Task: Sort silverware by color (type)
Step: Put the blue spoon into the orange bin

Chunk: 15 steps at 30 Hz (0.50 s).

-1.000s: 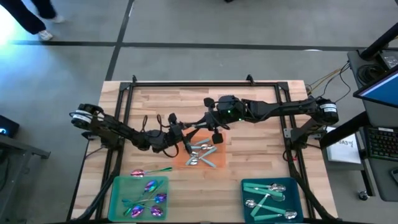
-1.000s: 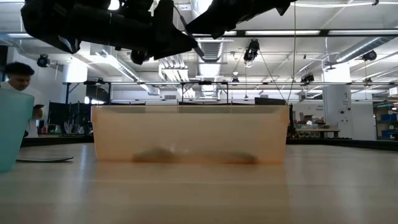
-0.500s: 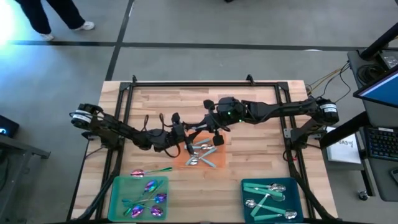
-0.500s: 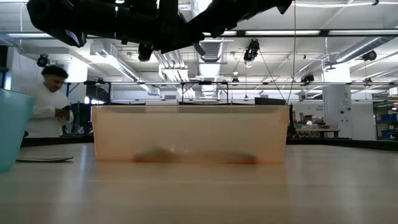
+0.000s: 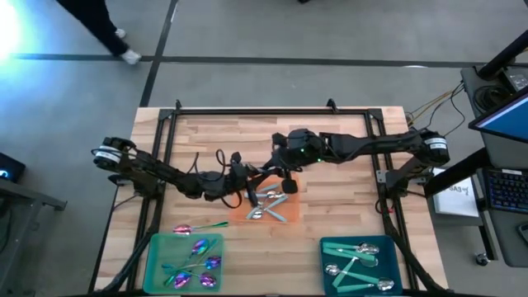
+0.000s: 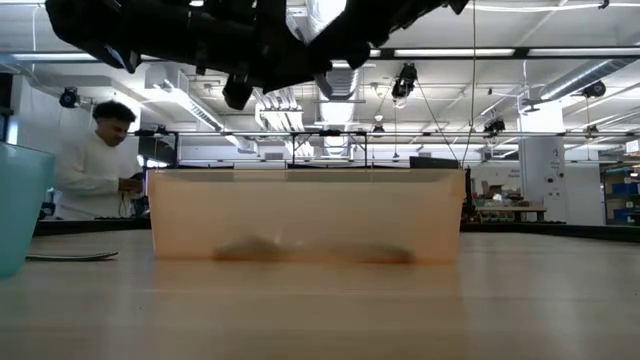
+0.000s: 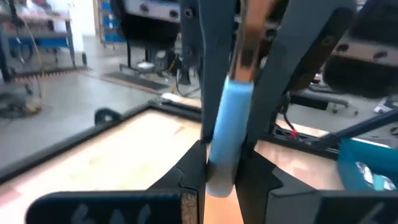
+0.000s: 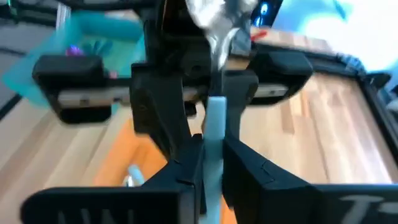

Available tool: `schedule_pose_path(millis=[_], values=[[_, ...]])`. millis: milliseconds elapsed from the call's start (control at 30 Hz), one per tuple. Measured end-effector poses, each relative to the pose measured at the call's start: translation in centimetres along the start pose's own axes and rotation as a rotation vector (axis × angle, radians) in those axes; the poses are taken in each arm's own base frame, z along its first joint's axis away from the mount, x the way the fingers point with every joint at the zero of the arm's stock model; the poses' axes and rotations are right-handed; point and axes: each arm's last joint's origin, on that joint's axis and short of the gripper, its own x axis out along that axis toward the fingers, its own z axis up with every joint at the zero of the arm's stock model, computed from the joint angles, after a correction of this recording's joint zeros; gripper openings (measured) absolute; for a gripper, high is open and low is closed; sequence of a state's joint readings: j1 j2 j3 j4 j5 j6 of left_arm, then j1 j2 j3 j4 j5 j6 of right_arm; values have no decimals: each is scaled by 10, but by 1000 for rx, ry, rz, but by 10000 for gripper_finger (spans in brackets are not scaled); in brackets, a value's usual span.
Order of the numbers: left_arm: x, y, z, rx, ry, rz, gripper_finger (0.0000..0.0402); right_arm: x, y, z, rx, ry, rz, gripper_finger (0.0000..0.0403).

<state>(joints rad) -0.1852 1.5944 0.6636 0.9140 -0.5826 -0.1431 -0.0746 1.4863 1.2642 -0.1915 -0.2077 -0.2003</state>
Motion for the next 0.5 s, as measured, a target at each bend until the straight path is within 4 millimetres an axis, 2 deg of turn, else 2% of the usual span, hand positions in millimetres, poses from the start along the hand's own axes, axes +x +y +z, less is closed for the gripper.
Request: schedule_pose_path(millis=[267, 500], values=[[-3, -2, -14, -108, 156, -98, 38, -23, 2, 9, 120, 247, 32, 120], [1, -10, -22, -160, 537, -172, 38, -40, 4, 14, 272, 394, 6, 132]])
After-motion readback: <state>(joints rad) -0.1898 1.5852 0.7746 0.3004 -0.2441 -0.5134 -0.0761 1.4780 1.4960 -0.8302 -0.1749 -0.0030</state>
